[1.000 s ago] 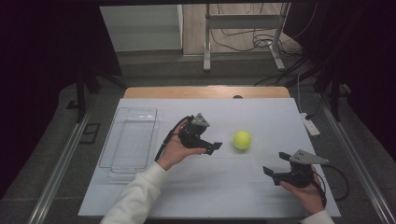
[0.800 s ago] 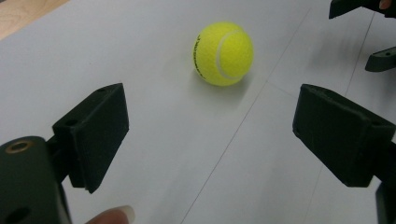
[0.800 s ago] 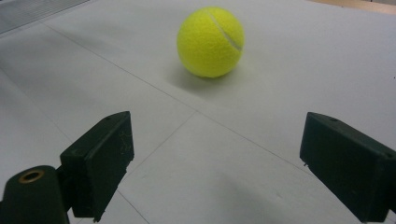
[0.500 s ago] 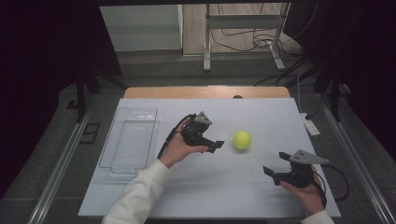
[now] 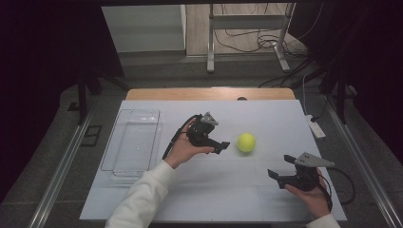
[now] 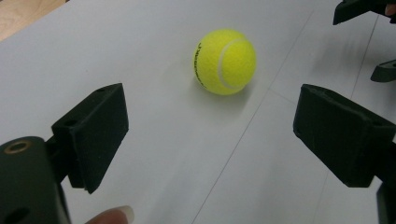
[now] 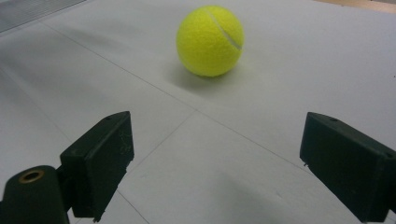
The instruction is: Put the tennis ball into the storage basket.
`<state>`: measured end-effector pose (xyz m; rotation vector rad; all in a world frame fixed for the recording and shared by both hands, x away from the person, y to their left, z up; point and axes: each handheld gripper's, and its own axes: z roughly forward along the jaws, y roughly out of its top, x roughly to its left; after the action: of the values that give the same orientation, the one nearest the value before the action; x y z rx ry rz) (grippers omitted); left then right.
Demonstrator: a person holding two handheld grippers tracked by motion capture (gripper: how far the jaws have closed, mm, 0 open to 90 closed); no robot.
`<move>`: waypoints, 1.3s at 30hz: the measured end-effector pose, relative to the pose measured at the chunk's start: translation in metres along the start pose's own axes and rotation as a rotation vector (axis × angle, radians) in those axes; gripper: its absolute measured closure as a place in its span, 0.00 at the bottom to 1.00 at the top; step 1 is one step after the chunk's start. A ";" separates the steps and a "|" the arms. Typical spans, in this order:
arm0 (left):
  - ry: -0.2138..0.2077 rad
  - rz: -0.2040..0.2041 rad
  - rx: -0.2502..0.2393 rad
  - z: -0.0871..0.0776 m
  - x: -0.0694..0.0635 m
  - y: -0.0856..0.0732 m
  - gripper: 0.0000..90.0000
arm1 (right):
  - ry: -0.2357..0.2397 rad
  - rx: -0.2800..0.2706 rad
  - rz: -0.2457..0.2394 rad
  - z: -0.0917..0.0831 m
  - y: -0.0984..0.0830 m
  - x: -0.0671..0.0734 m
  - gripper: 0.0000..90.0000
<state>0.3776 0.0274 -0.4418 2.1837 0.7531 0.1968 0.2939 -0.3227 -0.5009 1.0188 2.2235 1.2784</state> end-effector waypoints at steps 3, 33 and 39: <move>-0.001 -0.008 0.001 0.003 0.000 0.001 0.13 | 0.000 0.000 0.000 0.000 0.000 0.000 0.11; -0.020 0.007 0.041 0.024 0.002 0.021 0.13 | 0.003 -0.003 0.003 0.000 0.000 -0.001 0.11; -0.021 0.018 0.051 0.029 0.001 0.025 0.13 | 0.004 -0.003 0.003 0.000 0.000 -0.001 0.11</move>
<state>0.4006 -0.0032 -0.4422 2.2382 0.7342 0.1649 0.2941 -0.3234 -0.5012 1.0194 2.2233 1.2852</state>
